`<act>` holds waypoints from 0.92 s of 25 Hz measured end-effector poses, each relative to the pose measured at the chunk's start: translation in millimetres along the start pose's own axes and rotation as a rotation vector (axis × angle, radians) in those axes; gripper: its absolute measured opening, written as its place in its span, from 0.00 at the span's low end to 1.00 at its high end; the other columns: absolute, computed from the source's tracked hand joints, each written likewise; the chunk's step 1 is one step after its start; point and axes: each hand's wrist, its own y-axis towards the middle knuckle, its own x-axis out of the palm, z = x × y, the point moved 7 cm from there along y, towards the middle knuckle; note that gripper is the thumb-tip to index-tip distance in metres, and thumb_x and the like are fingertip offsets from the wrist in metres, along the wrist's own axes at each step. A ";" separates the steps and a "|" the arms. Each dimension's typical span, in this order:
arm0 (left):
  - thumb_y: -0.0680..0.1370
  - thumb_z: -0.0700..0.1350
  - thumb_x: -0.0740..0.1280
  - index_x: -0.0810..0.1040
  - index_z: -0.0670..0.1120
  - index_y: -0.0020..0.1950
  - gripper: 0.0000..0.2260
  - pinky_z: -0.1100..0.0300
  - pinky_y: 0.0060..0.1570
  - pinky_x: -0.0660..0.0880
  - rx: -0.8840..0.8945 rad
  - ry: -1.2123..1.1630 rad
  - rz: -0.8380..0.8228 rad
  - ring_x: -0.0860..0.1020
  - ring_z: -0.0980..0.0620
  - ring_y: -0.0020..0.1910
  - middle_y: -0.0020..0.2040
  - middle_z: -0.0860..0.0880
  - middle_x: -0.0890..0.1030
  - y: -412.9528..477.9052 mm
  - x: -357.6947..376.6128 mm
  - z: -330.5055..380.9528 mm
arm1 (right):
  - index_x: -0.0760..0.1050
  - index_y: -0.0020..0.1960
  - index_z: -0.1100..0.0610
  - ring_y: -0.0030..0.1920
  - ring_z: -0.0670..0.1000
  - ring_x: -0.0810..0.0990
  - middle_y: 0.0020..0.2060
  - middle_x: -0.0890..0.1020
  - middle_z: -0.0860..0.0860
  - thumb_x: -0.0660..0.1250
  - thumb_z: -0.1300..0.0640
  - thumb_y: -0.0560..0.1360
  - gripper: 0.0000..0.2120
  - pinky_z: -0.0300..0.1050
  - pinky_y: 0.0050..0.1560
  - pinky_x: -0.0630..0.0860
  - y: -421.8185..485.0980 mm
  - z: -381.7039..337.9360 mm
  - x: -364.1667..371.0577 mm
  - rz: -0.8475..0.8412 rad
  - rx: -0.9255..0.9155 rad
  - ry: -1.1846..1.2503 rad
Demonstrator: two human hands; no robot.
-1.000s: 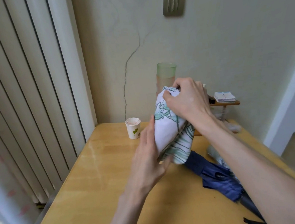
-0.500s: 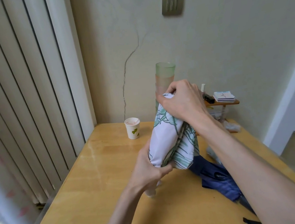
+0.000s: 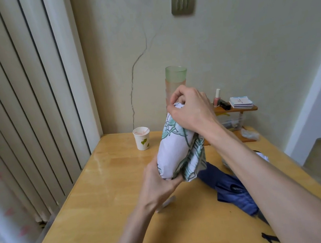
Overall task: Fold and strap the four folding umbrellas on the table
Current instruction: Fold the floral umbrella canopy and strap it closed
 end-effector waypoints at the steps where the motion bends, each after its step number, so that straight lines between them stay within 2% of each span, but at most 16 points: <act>1: 0.71 0.38 0.79 0.80 0.43 0.54 0.14 0.46 0.37 0.84 -0.062 -0.079 -0.055 0.85 0.46 0.37 0.41 0.50 0.87 -1.1 2.0 0.4 | 0.78 0.49 0.50 0.50 0.53 0.82 0.41 0.85 0.50 0.71 0.50 0.77 0.05 0.46 0.45 0.71 1.0 4.1 0.4 -0.035 -0.003 0.076; 2: 0.73 0.35 0.78 0.81 0.40 0.52 0.10 0.45 0.36 0.84 -0.114 -0.154 -0.101 0.84 0.42 0.34 0.38 0.46 0.86 -2.3 2.6 -0.1 | 0.79 0.52 0.49 0.51 0.50 0.83 0.44 0.86 0.48 0.72 0.46 0.78 0.08 0.45 0.49 0.74 0.5 9.0 1.3 -0.089 -0.008 0.172; 4: 0.76 0.35 0.78 0.82 0.37 0.52 0.08 0.48 0.36 0.84 -0.176 -0.292 -0.146 0.84 0.42 0.35 0.40 0.44 0.87 -3.5 0.0 0.3 | 0.80 0.59 0.47 0.56 0.44 0.83 0.54 0.85 0.45 0.73 0.39 0.78 0.16 0.43 0.55 0.78 -5.2 16.5 0.0 -0.167 -0.066 0.330; 6: 0.76 0.40 0.79 0.84 0.38 0.56 0.11 0.49 0.38 0.84 -0.190 -0.381 -0.166 0.86 0.44 0.41 0.47 0.42 0.88 -4.0 -3.7 1.7 | 0.79 0.64 0.48 0.57 0.41 0.82 0.57 0.84 0.43 0.76 0.42 0.77 0.19 0.38 0.57 0.78 -15.0 23.7 -4.0 -0.154 -0.161 0.389; 9: 0.73 0.46 0.78 0.84 0.41 0.59 0.18 0.49 0.42 0.85 -0.215 -0.458 -0.118 0.87 0.43 0.46 0.52 0.42 0.88 -3.1 -13.2 -0.5 | 0.81 0.62 0.50 0.56 0.41 0.82 0.54 0.85 0.42 0.78 0.48 0.76 0.17 0.39 0.59 0.78 -28.5 38.0 -3.0 -0.081 -0.210 0.392; 11: 0.72 0.48 0.77 0.84 0.43 0.61 0.19 0.49 0.48 0.85 -0.239 -0.481 -0.087 0.87 0.42 0.52 0.55 0.43 0.88 -2.0 -20.3 -6.3 | 0.83 0.55 0.50 0.50 0.41 0.84 0.48 0.87 0.43 0.79 0.52 0.76 0.10 0.38 0.55 0.79 -31.1 45.9 -0.8 -0.051 -0.191 0.453; 12: 0.73 0.48 0.77 0.84 0.44 0.61 0.19 0.48 0.48 0.85 -0.248 -0.492 -0.085 0.87 0.41 0.52 0.55 0.43 0.88 -2.0 -23.4 -8.9 | 0.83 0.52 0.50 0.47 0.42 0.84 0.45 0.87 0.44 0.79 0.54 0.76 0.07 0.39 0.51 0.80 -31.3 48.8 1.6 -0.057 -0.161 0.513; 15: 0.74 0.48 0.77 0.83 0.41 0.60 0.18 0.52 0.36 0.84 -0.249 -0.522 -0.085 0.86 0.41 0.44 0.53 0.39 0.87 -0.8 -28.8 -10.0 | 0.84 0.50 0.52 0.42 0.45 0.85 0.44 0.88 0.50 0.77 0.55 0.76 0.05 0.38 0.43 0.80 -34.2 53.5 9.7 -0.078 -0.041 0.687; 17: 0.76 0.47 0.79 0.83 0.40 0.61 0.17 0.53 0.34 0.83 -0.243 -0.531 -0.076 0.85 0.42 0.42 0.52 0.39 0.87 0.1 -26.4 -6.9 | 0.82 0.59 0.54 0.50 0.47 0.87 0.51 0.88 0.52 0.76 0.56 0.77 0.11 0.38 0.49 0.81 -44.5 56.0 17.8 -0.144 0.033 0.849; 19: 0.77 0.48 0.76 0.83 0.41 0.62 0.17 0.50 0.38 0.85 -0.276 -0.584 -0.060 0.86 0.41 0.46 0.54 0.40 0.87 0.5 -19.7 -5.0 | 0.76 0.69 0.52 0.62 0.50 0.84 0.60 0.86 0.52 0.76 0.59 0.76 0.23 0.45 0.63 0.81 -61.5 58.7 27.8 -0.288 0.009 0.935; 21: 0.77 0.49 0.74 0.83 0.44 0.64 0.17 0.48 0.43 0.86 -0.312 -0.622 -0.022 0.87 0.41 0.50 0.55 0.43 0.88 1.2 -16.4 -6.6 | 0.71 0.74 0.50 0.68 0.52 0.80 0.65 0.83 0.49 0.78 0.66 0.74 0.32 0.49 0.70 0.76 -79.5 60.5 33.7 -0.413 -0.116 0.836; 23: 0.77 0.50 0.74 0.83 0.45 0.64 0.17 0.46 0.46 0.86 -0.329 -0.624 0.020 0.87 0.41 0.53 0.56 0.44 0.88 1.8 -17.8 -10.2 | 0.71 0.73 0.51 0.69 0.51 0.79 0.65 0.82 0.46 0.76 0.70 0.73 0.33 0.47 0.70 0.75 -90.7 63.8 38.5 -0.471 -0.217 0.655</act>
